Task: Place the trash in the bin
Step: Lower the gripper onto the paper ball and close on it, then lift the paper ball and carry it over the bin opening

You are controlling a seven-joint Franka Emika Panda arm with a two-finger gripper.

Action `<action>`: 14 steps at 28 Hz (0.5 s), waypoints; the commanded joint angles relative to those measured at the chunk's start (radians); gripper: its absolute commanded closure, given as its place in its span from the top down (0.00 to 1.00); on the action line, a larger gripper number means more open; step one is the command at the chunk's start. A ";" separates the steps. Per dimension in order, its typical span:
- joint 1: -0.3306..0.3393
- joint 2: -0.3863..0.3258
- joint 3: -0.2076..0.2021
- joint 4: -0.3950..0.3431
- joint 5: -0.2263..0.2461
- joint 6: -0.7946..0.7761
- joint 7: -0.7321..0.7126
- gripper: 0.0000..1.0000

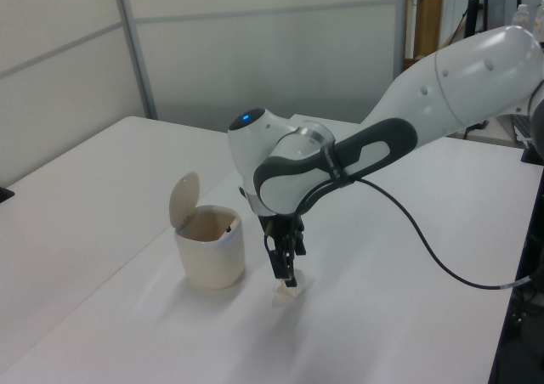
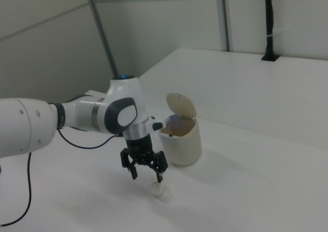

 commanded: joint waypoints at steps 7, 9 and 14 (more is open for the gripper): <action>0.008 0.071 -0.007 -0.008 -0.063 0.083 0.035 0.59; 0.008 0.073 -0.007 -0.008 -0.063 0.085 0.035 0.49; 0.008 0.071 -0.007 -0.006 -0.063 0.083 0.035 0.33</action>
